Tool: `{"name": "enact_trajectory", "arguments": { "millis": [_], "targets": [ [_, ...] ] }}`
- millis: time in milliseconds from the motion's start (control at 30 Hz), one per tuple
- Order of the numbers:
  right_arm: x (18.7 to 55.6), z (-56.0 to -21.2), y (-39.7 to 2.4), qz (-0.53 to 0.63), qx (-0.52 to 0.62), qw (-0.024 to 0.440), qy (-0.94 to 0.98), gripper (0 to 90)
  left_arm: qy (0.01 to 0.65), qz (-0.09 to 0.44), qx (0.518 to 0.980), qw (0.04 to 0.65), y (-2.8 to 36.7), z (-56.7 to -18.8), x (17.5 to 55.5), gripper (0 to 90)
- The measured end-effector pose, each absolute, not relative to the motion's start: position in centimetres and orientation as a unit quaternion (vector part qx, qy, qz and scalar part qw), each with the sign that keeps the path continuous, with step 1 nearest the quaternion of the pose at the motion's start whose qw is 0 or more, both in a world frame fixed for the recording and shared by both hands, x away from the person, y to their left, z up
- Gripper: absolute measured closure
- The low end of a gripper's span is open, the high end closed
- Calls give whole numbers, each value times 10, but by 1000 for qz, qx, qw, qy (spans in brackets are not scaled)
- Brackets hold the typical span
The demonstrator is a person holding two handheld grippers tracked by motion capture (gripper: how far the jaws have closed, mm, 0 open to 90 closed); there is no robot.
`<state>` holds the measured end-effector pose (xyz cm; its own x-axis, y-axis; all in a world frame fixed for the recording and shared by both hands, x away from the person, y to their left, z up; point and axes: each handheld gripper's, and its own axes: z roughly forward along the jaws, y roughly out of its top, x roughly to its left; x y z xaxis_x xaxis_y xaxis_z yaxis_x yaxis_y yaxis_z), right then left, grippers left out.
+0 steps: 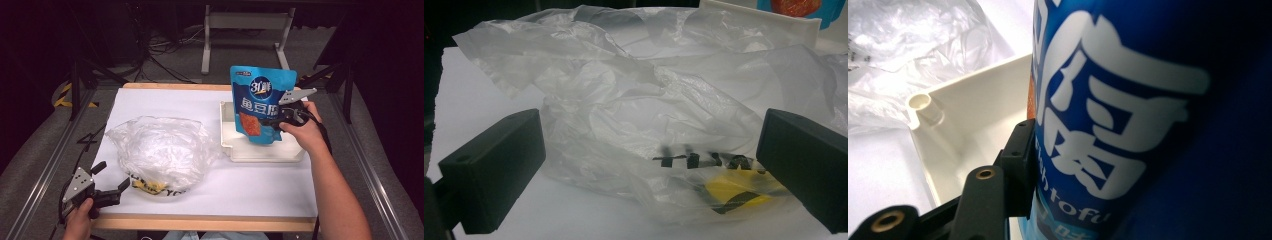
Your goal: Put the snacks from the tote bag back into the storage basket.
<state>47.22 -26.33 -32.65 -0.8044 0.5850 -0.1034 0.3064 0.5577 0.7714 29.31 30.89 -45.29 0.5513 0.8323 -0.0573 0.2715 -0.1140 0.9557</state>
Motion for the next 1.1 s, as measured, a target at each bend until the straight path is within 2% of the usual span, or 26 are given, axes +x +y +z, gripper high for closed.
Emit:
{"name": "enact_trajectory", "arguments": {
  "millis": [1100],
  "targets": [
    [474, -352, -283, 394, 253, 170, 867, 486, 396, 262, 701, 533, 309, -453, 293, 2]
  ]
}}
